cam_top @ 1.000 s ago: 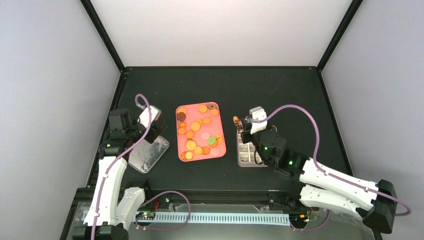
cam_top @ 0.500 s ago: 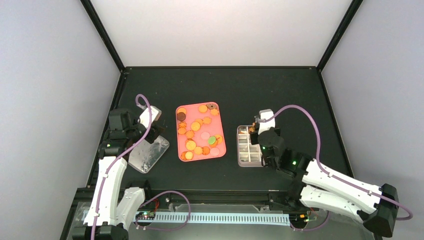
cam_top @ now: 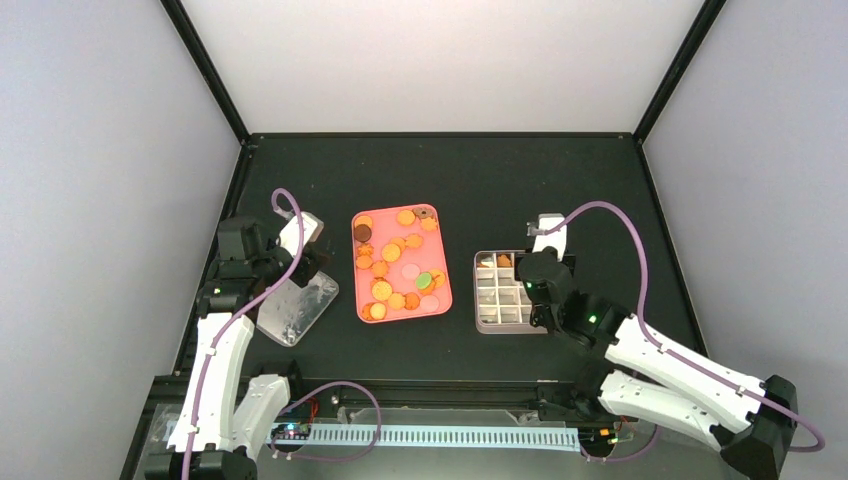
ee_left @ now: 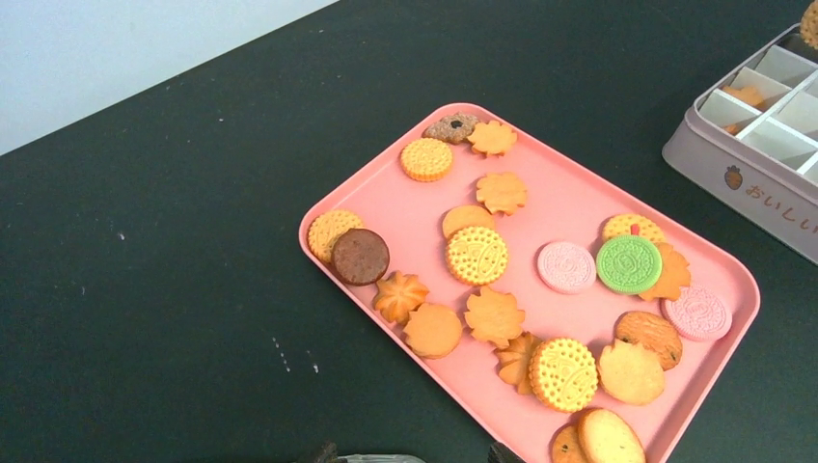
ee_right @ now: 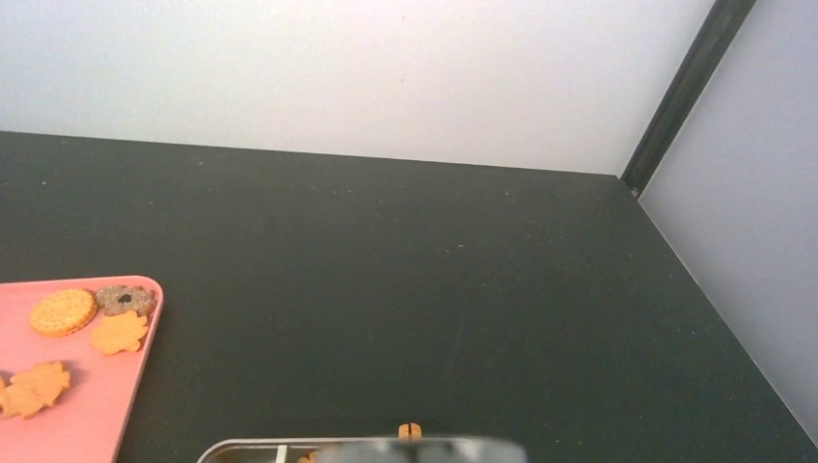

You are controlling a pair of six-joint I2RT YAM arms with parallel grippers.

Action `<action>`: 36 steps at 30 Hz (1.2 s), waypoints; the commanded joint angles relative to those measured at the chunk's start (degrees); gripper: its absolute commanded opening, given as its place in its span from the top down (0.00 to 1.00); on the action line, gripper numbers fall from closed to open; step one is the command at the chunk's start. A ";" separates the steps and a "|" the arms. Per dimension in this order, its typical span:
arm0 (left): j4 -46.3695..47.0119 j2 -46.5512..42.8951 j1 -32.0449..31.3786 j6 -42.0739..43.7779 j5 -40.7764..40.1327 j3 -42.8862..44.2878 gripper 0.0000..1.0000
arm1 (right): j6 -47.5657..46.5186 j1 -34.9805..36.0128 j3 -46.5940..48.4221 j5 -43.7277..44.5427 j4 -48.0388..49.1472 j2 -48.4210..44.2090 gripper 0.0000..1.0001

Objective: Pack the cookies
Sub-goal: Place the fake cookies in the empty pocket of the box.

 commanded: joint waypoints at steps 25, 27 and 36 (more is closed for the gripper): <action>0.33 0.30 0.39 1.07 1.61 1.69 0.59 | 1.04 -4.50 0.08 -5.92 4.45 0.59 0.65; 0.28 0.29 0.35 1.15 1.52 1.68 0.59 | 0.77 -4.47 0.46 -5.92 4.19 0.51 0.65; 0.33 0.29 0.37 1.15 1.42 1.38 0.59 | -1.25 -4.94 1.36 -5.43 4.91 0.02 0.66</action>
